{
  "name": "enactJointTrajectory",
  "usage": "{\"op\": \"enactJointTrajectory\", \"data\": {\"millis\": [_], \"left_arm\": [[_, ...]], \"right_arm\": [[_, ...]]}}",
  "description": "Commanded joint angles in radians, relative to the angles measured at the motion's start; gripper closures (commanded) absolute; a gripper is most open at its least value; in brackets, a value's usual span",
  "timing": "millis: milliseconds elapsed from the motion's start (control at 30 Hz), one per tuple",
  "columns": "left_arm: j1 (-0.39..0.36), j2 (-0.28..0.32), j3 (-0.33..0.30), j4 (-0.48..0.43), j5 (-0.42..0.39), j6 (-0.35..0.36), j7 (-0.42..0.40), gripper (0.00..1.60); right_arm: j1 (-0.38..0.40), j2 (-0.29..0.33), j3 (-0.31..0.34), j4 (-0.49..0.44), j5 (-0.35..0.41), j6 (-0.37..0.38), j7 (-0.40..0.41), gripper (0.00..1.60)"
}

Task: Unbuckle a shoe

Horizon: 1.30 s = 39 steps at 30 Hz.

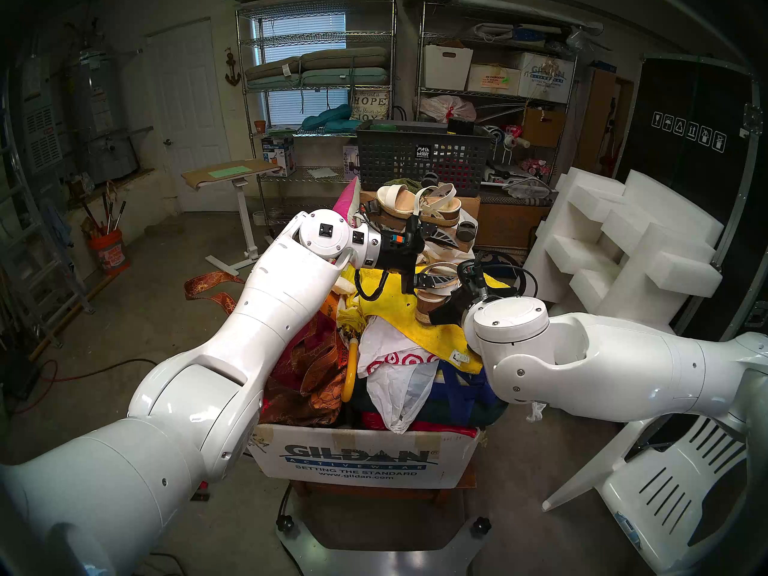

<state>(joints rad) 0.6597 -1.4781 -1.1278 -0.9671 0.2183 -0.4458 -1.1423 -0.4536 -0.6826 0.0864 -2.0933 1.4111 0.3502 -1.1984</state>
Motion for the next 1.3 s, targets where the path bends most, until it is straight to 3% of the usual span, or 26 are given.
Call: {"op": "enactJointTrajectory", "data": {"millis": [0,167,300,433,500,600,833,867,967,1133,1200,1267], "left_arm": [[-0.083,-0.027,0.005,0.021,0.019,-0.031,0.010,0.34],[-0.106,-0.034,0.012,0.041,0.036,-0.047,0.011,0.34],[-0.121,-0.045,0.016,0.066,0.057,-0.054,0.028,0.43],[-0.144,-0.050,0.032,0.102,0.084,-0.063,0.023,0.36],[-0.150,-0.056,0.030,0.119,0.089,-0.069,0.033,0.41],[-0.173,-0.058,0.047,0.142,0.106,-0.083,0.012,0.50],[-0.211,-0.064,0.078,0.181,0.143,-0.115,-0.007,0.47],[-0.213,-0.065,0.080,0.183,0.146,-0.117,-0.007,0.61],[-0.223,-0.073,0.084,0.193,0.151,-0.127,-0.011,0.59],[-0.230,-0.084,0.084,0.210,0.155,-0.140,-0.010,0.80],[-0.234,-0.086,0.084,0.216,0.158,-0.142,-0.014,0.97],[-0.231,-0.087,0.078,0.217,0.154,-0.141,-0.008,1.02]], "right_arm": [[0.013,0.004,0.009,-0.018,-0.011,-0.001,-0.010,1.60],[0.014,0.005,0.010,-0.025,-0.013,-0.001,-0.013,1.60],[0.015,0.008,0.010,-0.031,-0.016,-0.001,-0.016,1.60],[0.017,0.011,0.010,-0.037,-0.019,0.002,-0.021,1.60],[0.017,0.012,0.010,-0.040,-0.020,0.003,-0.024,1.60],[0.017,0.014,0.011,-0.045,-0.019,0.003,-0.026,1.60],[0.018,0.016,0.010,-0.050,-0.020,0.007,-0.028,1.60],[0.018,0.016,0.010,-0.050,-0.021,0.007,-0.028,1.60],[0.019,0.014,0.010,-0.050,-0.022,0.008,-0.027,1.60],[0.020,0.012,0.011,-0.049,-0.023,0.010,-0.027,1.60],[0.019,0.013,0.011,-0.049,-0.022,0.011,-0.027,1.60],[0.020,0.013,0.012,-0.050,-0.022,0.012,-0.027,1.60]]}}
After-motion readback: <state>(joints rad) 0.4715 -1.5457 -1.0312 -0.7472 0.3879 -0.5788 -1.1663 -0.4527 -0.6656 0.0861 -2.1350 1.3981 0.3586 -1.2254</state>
